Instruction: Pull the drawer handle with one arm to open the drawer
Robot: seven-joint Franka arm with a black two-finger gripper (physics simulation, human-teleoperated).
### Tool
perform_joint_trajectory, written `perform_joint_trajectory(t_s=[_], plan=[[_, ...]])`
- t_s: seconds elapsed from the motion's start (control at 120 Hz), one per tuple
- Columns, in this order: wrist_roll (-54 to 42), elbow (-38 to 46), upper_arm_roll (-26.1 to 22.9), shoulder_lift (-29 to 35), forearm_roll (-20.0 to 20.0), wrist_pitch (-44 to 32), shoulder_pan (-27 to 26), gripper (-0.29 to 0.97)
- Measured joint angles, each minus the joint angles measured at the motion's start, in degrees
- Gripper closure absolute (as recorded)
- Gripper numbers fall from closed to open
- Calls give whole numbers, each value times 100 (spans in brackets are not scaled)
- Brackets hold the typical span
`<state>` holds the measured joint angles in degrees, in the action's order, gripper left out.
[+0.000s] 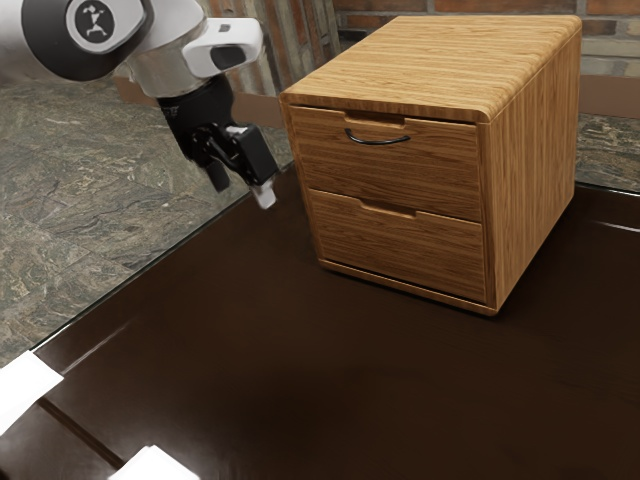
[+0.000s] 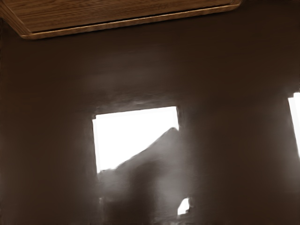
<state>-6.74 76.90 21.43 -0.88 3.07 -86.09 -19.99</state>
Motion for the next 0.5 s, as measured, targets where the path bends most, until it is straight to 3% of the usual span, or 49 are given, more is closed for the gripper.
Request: perform_joint_trajectory(t_s=[0.167, 0.2, 0.25, 0.292, 0.325, 0.425, 0.5], plan=[[-658, -133, 182, -9, 113, 210, 557, 2], [-771, -617, 126, 170, 105, 291, 776, 2], [-1108, -1075, -446, 622, 48, 420, 1669, 2], [-1566, -1232, -1006, 498, -41, 452, 2548, 2], [-1973, -1247, -1348, 407, -95, 489, 2845, 2], [-3040, -1083, -1971, 320, -220, 960, 2891, 2], [-3667, -733, -2209, 354, -327, 1017, 2548, 2]])
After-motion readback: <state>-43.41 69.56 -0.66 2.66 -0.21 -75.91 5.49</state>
